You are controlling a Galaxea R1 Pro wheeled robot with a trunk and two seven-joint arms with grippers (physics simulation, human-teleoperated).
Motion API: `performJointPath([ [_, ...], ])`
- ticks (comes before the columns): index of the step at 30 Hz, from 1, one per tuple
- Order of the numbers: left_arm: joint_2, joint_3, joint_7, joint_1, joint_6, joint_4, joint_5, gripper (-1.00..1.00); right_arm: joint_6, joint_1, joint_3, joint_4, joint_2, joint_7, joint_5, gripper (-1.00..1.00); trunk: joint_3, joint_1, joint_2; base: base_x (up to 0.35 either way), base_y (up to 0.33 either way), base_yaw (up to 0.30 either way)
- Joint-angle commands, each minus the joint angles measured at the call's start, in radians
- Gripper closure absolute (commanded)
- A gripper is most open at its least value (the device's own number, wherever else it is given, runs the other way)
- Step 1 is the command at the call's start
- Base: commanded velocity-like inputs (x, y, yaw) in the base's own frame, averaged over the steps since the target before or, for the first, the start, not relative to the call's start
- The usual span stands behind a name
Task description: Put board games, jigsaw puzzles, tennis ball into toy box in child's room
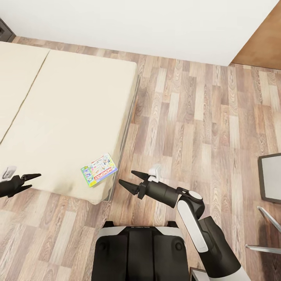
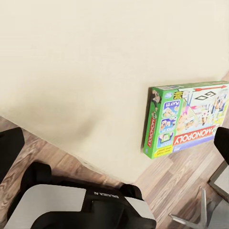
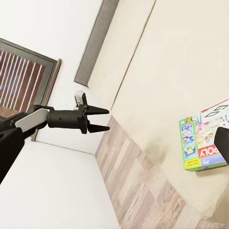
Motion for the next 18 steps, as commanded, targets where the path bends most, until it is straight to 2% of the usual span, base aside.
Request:
performJointPath([
  [1,0.000,0.002,-0.003,-0.001,0.004,0.000,-0.001,-1.00,0.008,0.000,-0.001,0.000,0.000,0.000,-0.008,-1.00,-0.001,0.001,-0.002,0.000,0.000,0.002],
  [18,0.001,0.002,-0.003,-0.001,0.004,0.001,-0.001,-1.00,0.008,0.000,-0.001,-0.001,0.000,0.000,-0.008,-1.00,-0.001,0.001,-0.002,-0.021,0.033,0.000],
])
